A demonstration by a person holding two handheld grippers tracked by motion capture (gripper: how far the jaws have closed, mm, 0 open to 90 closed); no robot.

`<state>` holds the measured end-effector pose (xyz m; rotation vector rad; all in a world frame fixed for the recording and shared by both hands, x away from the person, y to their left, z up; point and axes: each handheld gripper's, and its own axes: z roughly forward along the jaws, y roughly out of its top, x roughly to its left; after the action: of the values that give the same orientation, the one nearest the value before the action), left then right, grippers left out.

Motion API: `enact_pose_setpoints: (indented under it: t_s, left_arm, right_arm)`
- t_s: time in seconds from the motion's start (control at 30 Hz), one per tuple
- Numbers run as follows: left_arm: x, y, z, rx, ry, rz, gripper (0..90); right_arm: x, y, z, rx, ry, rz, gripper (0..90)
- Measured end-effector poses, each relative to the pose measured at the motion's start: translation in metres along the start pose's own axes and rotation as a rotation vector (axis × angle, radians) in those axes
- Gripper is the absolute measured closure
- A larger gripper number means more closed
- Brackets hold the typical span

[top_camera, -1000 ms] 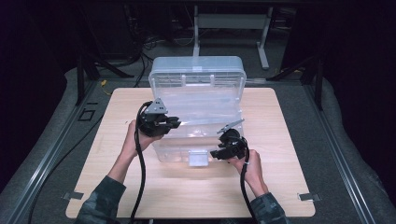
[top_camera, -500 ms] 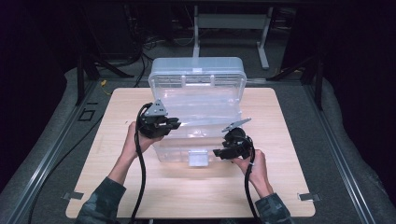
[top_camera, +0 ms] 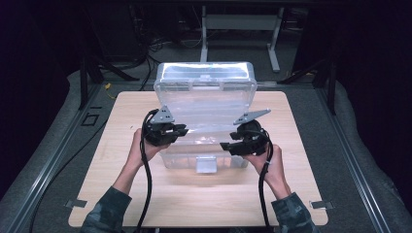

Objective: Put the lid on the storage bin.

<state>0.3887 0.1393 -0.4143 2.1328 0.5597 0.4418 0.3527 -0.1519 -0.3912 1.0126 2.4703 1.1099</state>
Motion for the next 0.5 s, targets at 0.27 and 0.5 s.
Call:
enact_pose_setpoints:
  t_s: [0.27,0.5]
  left_arm:
    - [0.0,-0.001,0.0,0.002,-0.008,0.001,77.3]
    - [-0.001,-0.002,0.0,0.007,-0.016,0.003,77.2]
  right_arm:
    - [-0.019,0.026,0.002,-0.049,-0.01,0.01,52.3]
    - [-0.036,0.03,0.014,-0.039,-0.074,0.057,70.8]
